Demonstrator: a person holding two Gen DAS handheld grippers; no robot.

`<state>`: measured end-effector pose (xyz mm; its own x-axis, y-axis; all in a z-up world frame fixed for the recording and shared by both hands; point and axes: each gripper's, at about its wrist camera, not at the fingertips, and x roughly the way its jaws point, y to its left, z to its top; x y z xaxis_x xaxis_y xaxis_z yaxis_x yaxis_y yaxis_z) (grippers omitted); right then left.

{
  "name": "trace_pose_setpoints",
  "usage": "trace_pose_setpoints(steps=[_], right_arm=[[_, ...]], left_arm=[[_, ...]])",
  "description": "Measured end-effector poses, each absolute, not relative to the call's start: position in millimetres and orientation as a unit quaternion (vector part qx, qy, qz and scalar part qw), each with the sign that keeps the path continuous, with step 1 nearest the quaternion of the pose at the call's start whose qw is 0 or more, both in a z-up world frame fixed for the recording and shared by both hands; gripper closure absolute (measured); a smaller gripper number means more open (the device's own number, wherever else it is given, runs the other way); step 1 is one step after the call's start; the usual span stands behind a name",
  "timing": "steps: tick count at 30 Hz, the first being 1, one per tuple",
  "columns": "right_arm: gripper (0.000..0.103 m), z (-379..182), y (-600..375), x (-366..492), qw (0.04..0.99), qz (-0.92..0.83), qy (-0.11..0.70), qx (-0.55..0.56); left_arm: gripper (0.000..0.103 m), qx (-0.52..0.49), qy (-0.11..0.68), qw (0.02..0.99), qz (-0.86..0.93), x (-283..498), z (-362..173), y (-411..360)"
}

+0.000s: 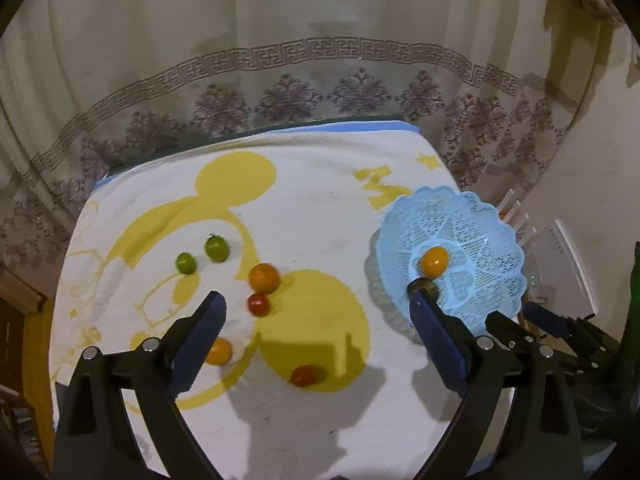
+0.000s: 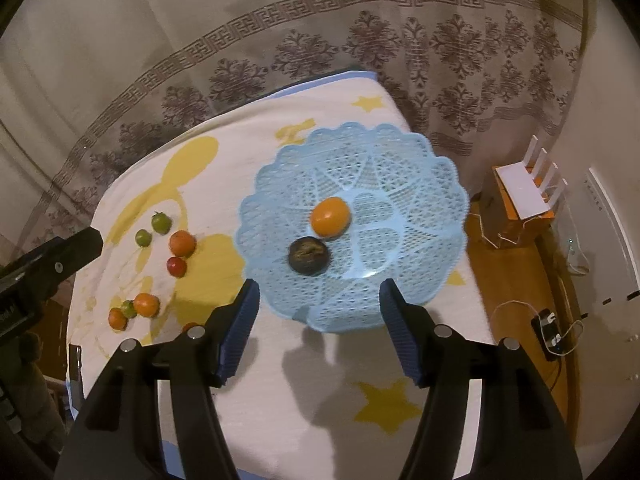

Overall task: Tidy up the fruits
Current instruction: 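Withdraw both open grippers from the basket back over the fruits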

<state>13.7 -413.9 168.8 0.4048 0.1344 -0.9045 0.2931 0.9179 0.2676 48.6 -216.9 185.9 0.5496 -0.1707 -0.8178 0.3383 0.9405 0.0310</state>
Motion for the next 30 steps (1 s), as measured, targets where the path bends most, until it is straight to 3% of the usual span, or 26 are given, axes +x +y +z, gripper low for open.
trace_pose_setpoints(steps=[9, 30], right_arm=[[0.034, 172, -369, 26, 0.82, -0.024, 0.542, 0.183], [0.034, 146, -276, 50, 0.799, 0.005, 0.58, 0.155]], left_arm=[[0.011, 0.085, 0.459, 0.878, -0.111, 50, 184, -168], [0.011, 0.064, 0.482, 0.87, -0.084, 73, 164, -65]])
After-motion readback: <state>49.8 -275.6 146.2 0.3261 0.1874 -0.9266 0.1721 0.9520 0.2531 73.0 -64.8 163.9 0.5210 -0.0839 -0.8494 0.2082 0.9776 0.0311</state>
